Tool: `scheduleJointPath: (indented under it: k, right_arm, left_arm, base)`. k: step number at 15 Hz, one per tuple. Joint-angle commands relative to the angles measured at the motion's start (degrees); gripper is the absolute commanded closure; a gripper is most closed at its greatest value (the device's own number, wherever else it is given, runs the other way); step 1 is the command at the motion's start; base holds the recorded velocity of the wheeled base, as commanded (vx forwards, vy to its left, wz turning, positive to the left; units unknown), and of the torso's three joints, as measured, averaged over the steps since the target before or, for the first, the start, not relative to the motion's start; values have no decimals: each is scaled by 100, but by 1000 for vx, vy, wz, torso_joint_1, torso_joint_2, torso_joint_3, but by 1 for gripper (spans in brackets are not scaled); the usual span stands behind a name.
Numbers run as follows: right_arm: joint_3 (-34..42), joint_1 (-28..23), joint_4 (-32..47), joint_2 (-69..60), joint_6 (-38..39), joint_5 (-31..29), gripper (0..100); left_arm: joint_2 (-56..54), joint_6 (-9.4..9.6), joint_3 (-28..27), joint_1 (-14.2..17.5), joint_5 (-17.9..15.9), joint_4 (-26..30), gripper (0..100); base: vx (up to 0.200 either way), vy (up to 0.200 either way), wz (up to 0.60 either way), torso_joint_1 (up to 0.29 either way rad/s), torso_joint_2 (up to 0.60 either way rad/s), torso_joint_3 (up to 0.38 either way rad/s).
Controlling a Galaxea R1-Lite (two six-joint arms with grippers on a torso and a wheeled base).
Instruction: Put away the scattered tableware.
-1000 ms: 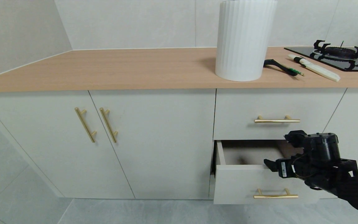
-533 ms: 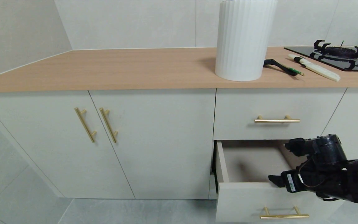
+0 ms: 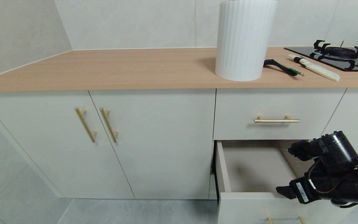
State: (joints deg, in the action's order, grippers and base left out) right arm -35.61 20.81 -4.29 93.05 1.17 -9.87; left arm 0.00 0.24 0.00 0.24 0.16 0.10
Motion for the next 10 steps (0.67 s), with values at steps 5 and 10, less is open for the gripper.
scheduleJointPath:
  k: [5, 10]
  right_arm:
    - [-25, 257, 1018, -402, -407, -6, 0]
    - [-87, 644, 2328, -630, -706, -41, 0]
  left_arm:
    - [0, 2, 0, 2, 2, -1, 0]
    - [0, 2, 0, 2, 2, -1, 0]
  base:
    - [0, 0, 0, 0, 0, 0]
    - [0, 0, 0, 0, 0, 0]
